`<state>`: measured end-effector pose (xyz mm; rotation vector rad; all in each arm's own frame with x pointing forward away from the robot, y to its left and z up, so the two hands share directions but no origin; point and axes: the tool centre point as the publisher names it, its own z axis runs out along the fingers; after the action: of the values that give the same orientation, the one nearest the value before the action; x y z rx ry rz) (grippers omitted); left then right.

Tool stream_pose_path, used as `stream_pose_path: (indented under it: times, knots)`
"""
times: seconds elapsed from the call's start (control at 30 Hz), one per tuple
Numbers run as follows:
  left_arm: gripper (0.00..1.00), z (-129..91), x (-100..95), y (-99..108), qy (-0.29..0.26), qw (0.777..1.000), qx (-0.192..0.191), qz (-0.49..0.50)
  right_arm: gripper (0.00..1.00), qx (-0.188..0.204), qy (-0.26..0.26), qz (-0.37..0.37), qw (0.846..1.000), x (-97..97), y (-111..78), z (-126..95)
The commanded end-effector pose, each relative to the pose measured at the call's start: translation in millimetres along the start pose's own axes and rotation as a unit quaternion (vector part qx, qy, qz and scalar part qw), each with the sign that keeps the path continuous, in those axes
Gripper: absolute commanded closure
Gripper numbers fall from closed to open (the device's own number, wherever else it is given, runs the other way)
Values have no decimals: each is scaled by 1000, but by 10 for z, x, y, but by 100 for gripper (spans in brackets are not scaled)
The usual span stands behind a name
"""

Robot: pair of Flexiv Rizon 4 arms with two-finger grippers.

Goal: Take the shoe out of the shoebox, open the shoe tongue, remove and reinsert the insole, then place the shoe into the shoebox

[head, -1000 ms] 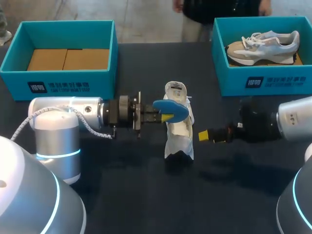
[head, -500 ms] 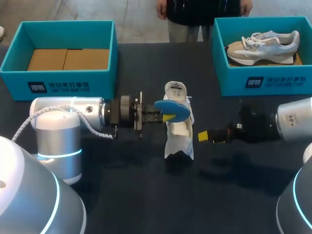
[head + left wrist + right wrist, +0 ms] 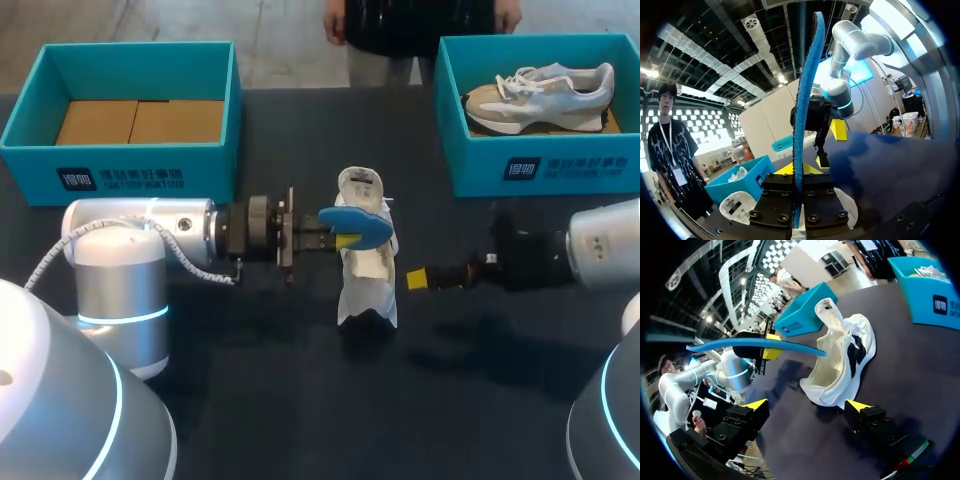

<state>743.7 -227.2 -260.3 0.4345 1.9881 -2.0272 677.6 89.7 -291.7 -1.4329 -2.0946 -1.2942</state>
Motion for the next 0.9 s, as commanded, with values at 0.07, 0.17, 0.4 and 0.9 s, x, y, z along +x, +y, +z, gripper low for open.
stream_pose_path:
  times: [0.07, 0.17, 0.4, 0.9]
  knots:
    - [100, -2, 6, 29, -1, 1000, -2, -3, 0, 1, 0, -22, 1000, 28, -6, 21]
    - [100, -2, 5, 43, -2, 1000, -2, -5, 0, 2, -2, -22, 1000, 12, -13, 36]
    - [100, 16, 36, 83, 0, 1000, -2, -13, 0, 5, -7, -21, 1000, -71, 4, 70]
    - [100, 19, 51, 94, -2, 1000, -5, -16, 0, 15, -6, -22, 1000, -98, 43, 90]
